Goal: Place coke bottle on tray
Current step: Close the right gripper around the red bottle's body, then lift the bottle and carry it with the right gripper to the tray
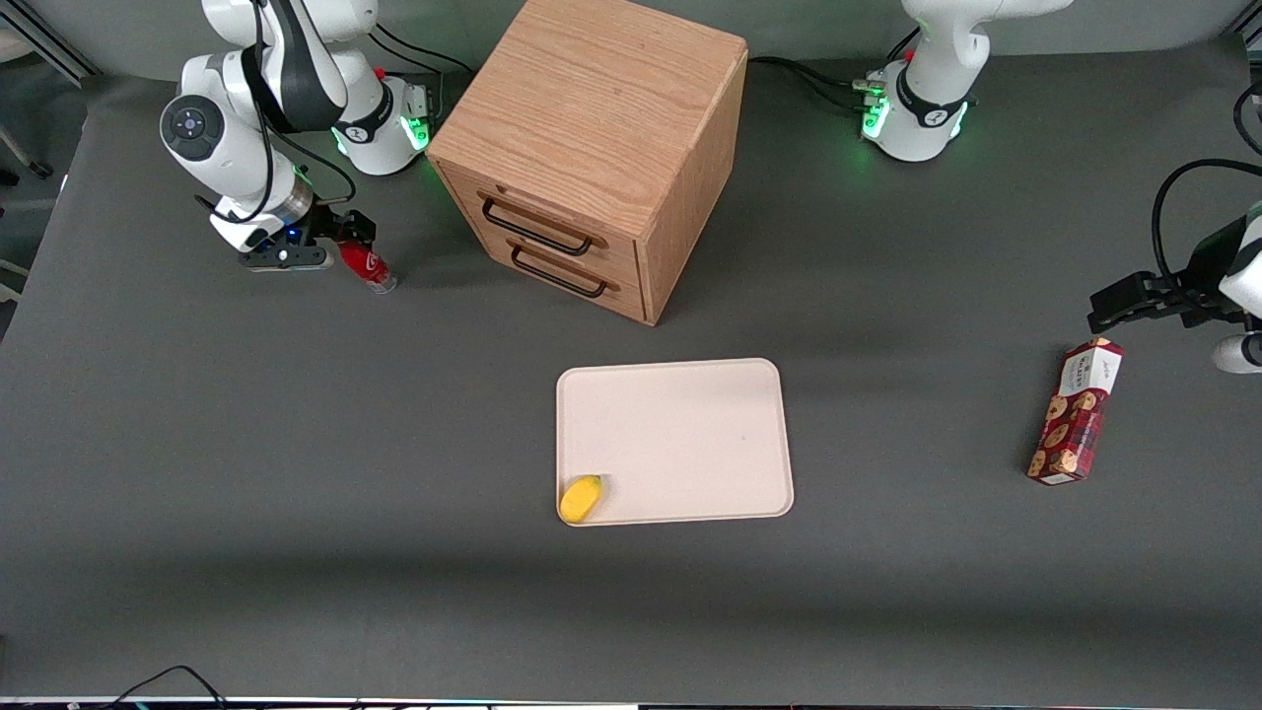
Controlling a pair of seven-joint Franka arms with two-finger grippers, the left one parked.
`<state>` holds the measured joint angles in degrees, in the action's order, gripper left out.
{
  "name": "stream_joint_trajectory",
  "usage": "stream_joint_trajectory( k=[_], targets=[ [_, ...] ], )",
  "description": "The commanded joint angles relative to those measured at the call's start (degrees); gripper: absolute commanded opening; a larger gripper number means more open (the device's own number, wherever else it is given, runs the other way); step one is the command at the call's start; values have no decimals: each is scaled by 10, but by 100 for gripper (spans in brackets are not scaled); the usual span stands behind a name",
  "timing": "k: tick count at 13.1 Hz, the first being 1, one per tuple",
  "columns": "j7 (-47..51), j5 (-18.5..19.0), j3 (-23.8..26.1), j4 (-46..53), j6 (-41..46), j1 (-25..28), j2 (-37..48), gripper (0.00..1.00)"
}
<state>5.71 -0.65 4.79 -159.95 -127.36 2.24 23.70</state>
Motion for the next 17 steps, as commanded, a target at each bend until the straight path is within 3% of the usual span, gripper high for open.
stream_joint_trajectory(
  k=[1, 4, 5, 8, 12, 14, 17],
  targets=[
    [-6, -9, 7, -26, -3, -7, 18, 100],
    [-3, -10, 7, -26, -3, -5, 15, 98],
    [-3, -10, 7, -26, -2, -5, 15, 87],
    [-3, -10, 7, -26, 6, -4, 14, 37],
    [-2, -13, 7, -23, 6, -2, 9, 2],
    [-1, -17, 7, -15, 8, -1, 6, 0],
    [-3, -17, 7, 78, 88, -1, -15, 0]
  ],
)
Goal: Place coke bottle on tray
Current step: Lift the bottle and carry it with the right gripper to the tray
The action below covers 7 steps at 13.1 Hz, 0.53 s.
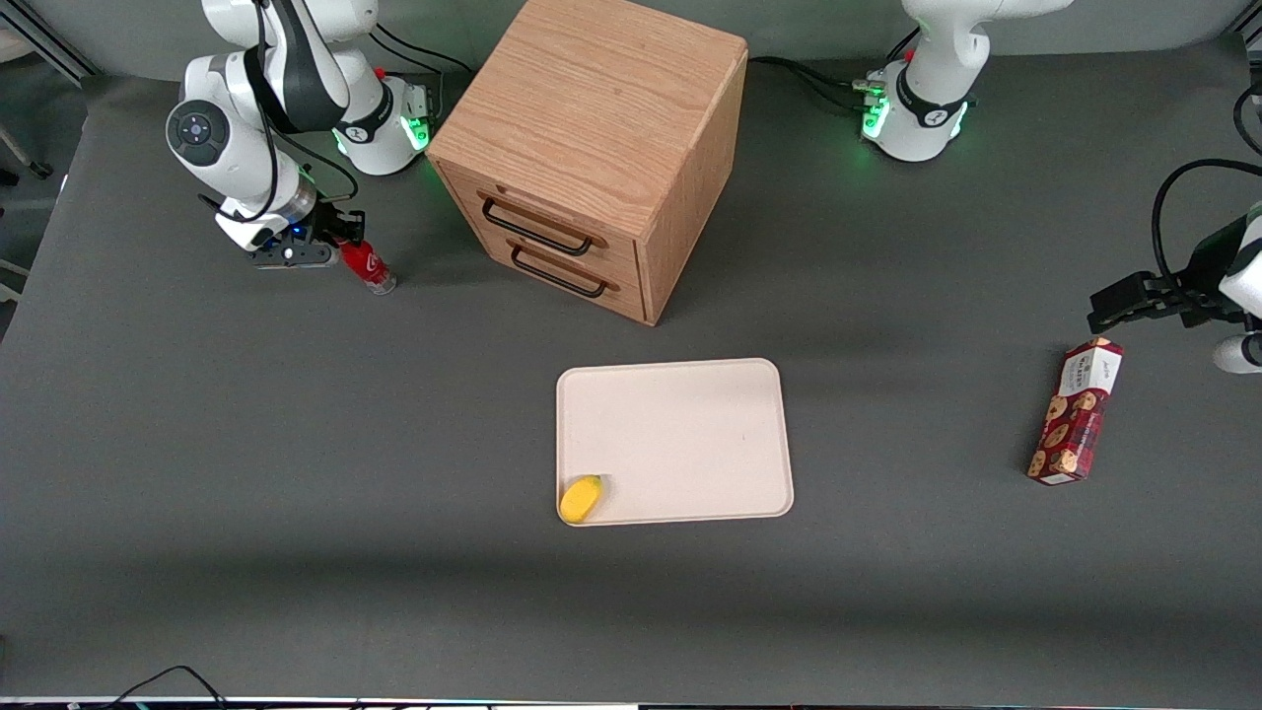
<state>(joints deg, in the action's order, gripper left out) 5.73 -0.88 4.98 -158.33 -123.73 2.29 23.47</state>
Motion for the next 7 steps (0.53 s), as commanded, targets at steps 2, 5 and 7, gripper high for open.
stream_joint_trajectory(
  k=[2, 5, 7],
  targets=[
    [-2, -14, 4, 162, 117, -2, -47, 0],
    [2, -14, 4, 334, 223, -2, -111, 0],
    [22, -14, 6, 452, 292, 1, -157, 0]
  ],
)
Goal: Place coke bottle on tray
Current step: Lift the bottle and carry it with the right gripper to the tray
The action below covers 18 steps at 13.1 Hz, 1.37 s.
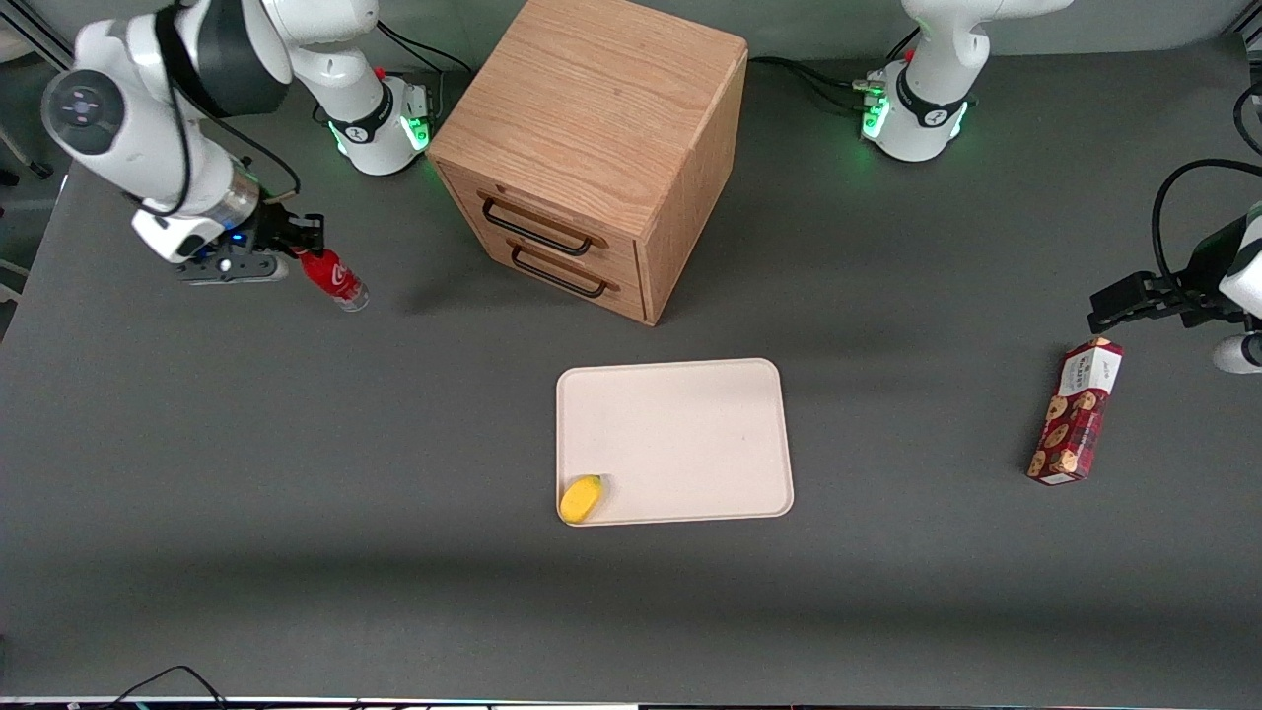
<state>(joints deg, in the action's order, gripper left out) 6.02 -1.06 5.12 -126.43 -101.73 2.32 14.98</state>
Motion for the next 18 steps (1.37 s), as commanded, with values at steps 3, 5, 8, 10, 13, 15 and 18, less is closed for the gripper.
stream_joint_trajectory(
  k=[3, 5, 8, 10, 13, 15, 18],
  targets=[
    [75, -12, 25, 306, 151, 14, -152, 0],
    [138, -11, 57, 396, 159, 20, -205, 0],
    [263, -4, 120, 519, 159, 37, -313, 0],
    [348, -3, 135, 616, 158, 71, -395, 0],
    [406, 22, 126, 682, 136, 141, -471, 0],
    [422, 31, 123, 682, 103, 165, -506, 0],
    [438, 47, 124, 678, 93, 180, -560, 0]
  ],
)
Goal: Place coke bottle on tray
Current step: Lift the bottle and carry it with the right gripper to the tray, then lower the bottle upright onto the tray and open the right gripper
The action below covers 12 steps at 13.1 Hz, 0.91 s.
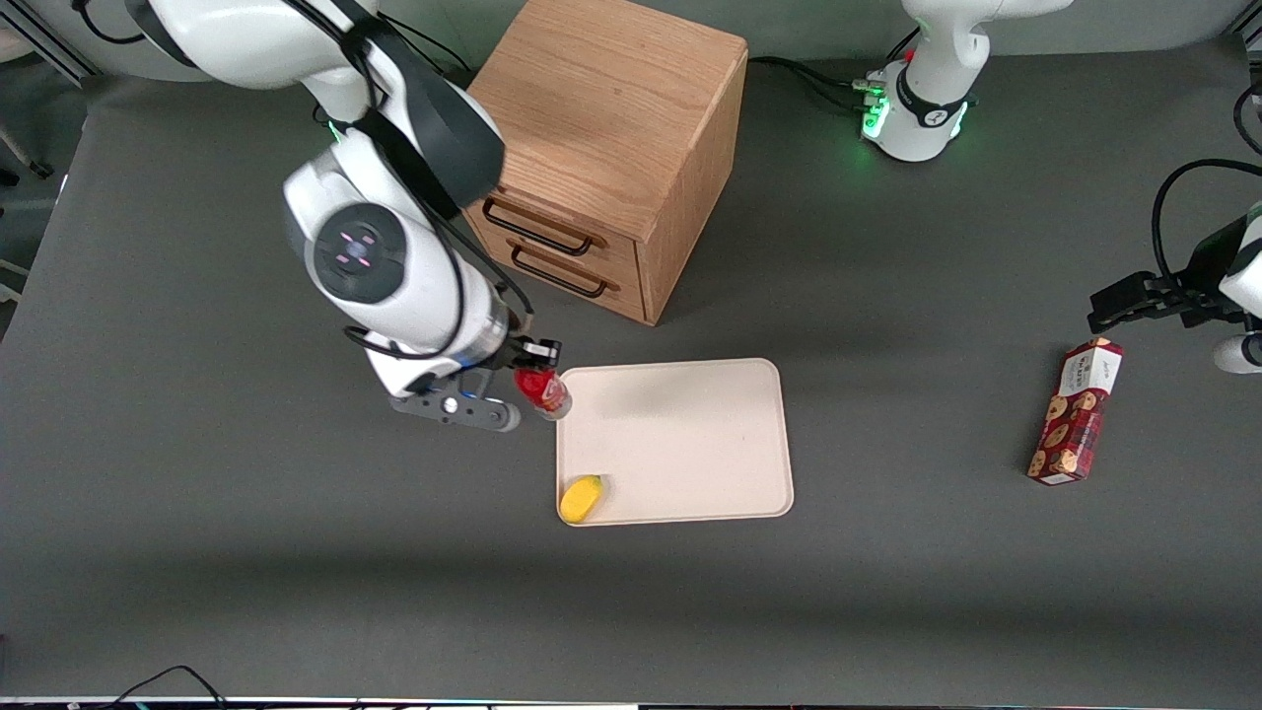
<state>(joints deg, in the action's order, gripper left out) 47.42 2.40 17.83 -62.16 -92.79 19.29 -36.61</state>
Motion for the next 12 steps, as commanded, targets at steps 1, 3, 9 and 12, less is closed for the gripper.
stream_joint_trajectory(
  k=[1, 3, 9, 12],
  targets=[
    [35, 12, -3, 33, 2, 10, -59, 0],
    [56, 12, -2, 12, -31, 10, -74, 0],
    [97, 46, 3, -18, -99, 19, -110, 0],
    [100, 47, 4, -19, -107, 19, -114, 4]
  ],
)
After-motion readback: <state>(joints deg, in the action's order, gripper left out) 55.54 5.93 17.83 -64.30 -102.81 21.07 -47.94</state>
